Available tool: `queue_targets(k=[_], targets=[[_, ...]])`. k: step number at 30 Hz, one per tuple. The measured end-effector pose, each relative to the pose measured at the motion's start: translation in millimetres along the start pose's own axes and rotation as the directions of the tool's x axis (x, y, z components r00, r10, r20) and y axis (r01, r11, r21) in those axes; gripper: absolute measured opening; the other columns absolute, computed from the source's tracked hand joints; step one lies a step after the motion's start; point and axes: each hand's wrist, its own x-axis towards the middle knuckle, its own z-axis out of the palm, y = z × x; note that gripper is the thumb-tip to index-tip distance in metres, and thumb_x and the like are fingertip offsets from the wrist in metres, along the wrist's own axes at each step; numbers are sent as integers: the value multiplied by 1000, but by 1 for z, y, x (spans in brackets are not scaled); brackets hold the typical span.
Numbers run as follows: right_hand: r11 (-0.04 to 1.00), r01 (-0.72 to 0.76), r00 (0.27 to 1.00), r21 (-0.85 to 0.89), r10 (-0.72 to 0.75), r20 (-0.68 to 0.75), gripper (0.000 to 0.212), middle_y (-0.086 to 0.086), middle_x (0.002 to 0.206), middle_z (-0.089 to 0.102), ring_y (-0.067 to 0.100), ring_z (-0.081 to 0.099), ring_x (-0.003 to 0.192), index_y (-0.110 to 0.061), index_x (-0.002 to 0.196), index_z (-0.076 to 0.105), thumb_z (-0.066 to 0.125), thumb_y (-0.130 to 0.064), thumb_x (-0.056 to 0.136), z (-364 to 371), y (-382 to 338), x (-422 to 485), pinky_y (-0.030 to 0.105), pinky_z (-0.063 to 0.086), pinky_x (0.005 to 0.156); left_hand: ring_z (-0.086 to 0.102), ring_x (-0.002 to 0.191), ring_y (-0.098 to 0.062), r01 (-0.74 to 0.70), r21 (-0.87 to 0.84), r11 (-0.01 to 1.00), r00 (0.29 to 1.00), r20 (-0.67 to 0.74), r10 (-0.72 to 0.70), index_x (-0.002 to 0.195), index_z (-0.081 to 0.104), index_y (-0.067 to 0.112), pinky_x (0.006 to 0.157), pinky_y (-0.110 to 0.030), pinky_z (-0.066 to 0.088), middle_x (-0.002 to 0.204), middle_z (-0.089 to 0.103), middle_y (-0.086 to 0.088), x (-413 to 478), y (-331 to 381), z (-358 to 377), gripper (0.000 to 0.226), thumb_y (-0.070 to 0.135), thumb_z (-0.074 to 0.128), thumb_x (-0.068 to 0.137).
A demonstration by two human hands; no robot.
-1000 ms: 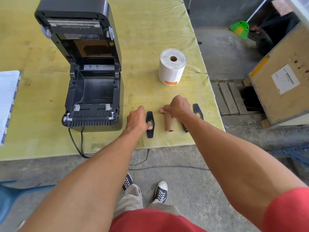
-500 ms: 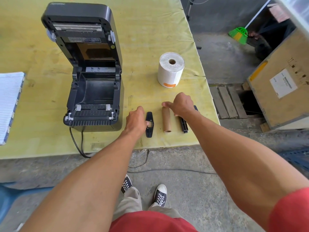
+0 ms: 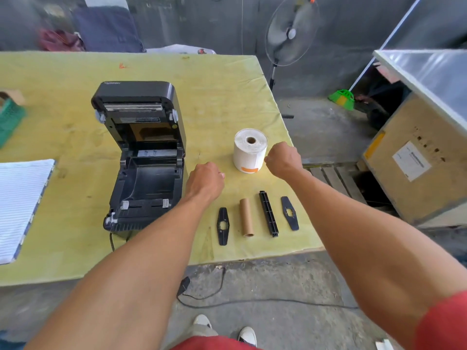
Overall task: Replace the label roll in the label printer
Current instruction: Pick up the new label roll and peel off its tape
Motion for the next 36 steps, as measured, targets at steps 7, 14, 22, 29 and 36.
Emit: queue_targets(k=[7,14,22,29,36], targets=[[994,108,994,9,-108,17,41,15,130,60,33,60,105,-19,129,60,54,-4,91,-13,-13,18,31,42,74,62,87,-31,-135,-7,991,991,22,135,95,65,17,75,-39,54,99,67,-10,46,25,-24,14,15,52,92],[980,146,979,-134,-124,163,63,18,126,46,41,58,99,-23,147,38,49,-1,89,6,-14,49,38,44,77,57,96,-32,-186,-15,982,975,120,186,126,52,18,71,-38,48,116,57,-13,69,18,1,38,8,54,90],[986,93,947,-137,-45,319,53,13,117,60,33,57,101,-14,138,45,52,-4,86,20,15,109,37,47,77,28,126,-36,-351,231,907,909,315,272,139,40,26,90,-44,44,137,25,-15,119,58,29,65,31,68,81],[998,12,883,-68,21,469,58,1,82,57,22,58,69,-30,135,55,52,-2,84,27,25,140,37,57,69,53,97,-34,-269,58,961,898,375,229,121,58,17,80,-35,47,126,33,-13,150,70,27,55,34,78,73],[814,-367,835,451,74,546,46,11,91,71,30,68,82,-21,129,58,40,-5,90,0,7,146,43,58,80,63,96,-26,228,-563,794,952,300,-61,100,67,4,77,-36,52,104,66,-5,158,55,15,41,35,80,75]])
